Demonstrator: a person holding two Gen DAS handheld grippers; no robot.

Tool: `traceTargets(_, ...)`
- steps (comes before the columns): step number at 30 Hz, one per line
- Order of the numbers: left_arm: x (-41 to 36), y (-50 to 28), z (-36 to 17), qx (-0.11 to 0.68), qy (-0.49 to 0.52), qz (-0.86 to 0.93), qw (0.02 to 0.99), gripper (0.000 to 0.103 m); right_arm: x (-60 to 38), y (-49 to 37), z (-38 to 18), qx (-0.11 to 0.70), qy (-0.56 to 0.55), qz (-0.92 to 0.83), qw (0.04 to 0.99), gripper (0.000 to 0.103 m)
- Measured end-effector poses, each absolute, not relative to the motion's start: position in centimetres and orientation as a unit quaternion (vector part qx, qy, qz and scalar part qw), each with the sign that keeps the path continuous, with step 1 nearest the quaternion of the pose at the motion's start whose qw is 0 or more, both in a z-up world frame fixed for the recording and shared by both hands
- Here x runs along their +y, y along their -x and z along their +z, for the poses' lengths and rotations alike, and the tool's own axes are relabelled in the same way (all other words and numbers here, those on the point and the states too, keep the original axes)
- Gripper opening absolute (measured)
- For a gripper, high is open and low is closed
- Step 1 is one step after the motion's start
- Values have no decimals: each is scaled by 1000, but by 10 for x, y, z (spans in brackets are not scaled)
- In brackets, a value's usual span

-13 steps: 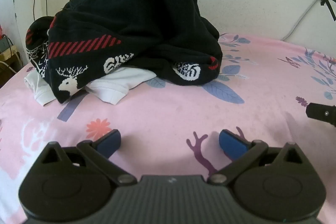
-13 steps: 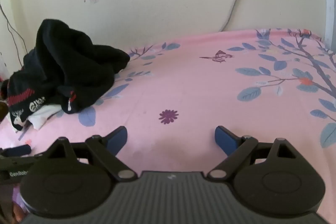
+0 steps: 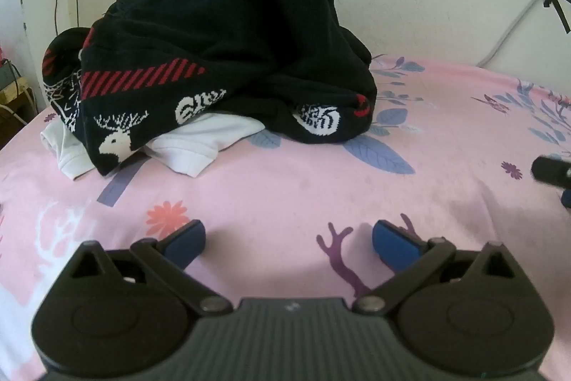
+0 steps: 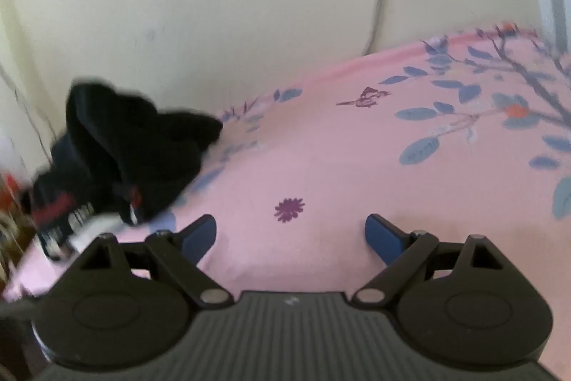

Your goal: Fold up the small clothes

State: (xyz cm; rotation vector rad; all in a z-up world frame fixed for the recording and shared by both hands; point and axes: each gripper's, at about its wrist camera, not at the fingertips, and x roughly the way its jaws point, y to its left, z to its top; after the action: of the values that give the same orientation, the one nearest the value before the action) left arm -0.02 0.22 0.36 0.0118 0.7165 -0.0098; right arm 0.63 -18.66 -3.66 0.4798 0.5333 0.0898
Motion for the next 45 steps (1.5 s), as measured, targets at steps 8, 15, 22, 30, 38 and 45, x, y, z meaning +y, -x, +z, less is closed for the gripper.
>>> traceTargets(8,-2,5,0,346,-15,-4,938,103,-198,-10,-40,258,-232,87,934,85)
traceTargets(15,-1,9,3,340,-10,-11,940,103,-195,-6,-41,256,-203,84,941,85)
traceTargets(22,8,16,9,313,15,5,950,103,-195,4,-33,216,-181,73,957,85)
traceTargets(30,12,17,11,304,20,33,952,103,-194,4,-31,214,-174,77,958,85)
traceTargets(38,12,15,11,310,8,46,950,103,-190,4,-32,217,-162,74,960,85)
traceTargets(45,29,12,16,315,0,52,948,103,-173,0,-22,212,-121,78,967,85)
